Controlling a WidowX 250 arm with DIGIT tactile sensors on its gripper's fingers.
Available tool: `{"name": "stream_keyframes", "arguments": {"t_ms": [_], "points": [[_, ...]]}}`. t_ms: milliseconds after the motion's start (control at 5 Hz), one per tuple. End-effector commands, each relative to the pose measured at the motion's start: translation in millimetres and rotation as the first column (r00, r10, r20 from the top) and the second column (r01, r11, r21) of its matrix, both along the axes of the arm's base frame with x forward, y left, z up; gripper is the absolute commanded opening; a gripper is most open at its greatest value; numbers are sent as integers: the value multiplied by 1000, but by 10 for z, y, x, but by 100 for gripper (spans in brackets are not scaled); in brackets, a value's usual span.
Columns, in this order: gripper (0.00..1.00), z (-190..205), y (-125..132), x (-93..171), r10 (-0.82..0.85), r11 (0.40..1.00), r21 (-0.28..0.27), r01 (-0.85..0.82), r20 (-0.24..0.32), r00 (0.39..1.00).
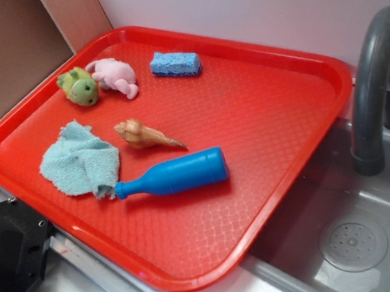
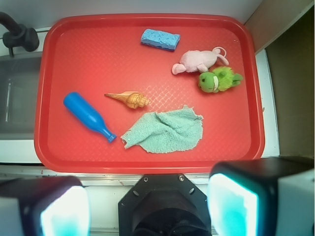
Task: Grab the blue bottle.
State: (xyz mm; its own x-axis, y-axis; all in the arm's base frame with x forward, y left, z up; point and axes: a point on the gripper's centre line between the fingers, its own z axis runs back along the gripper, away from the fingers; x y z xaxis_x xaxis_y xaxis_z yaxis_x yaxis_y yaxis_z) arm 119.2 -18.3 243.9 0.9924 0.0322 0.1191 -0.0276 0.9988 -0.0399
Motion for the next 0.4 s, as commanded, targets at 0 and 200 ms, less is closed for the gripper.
{"name": "stream_keyframes", "arguments": {"t_ms": [0, 200], "points": [[100, 0, 0, 0, 0, 1000, 0, 0, 0, 1000], [100, -70, -78, 140, -131, 991, 31, 130, 21, 991]]}}
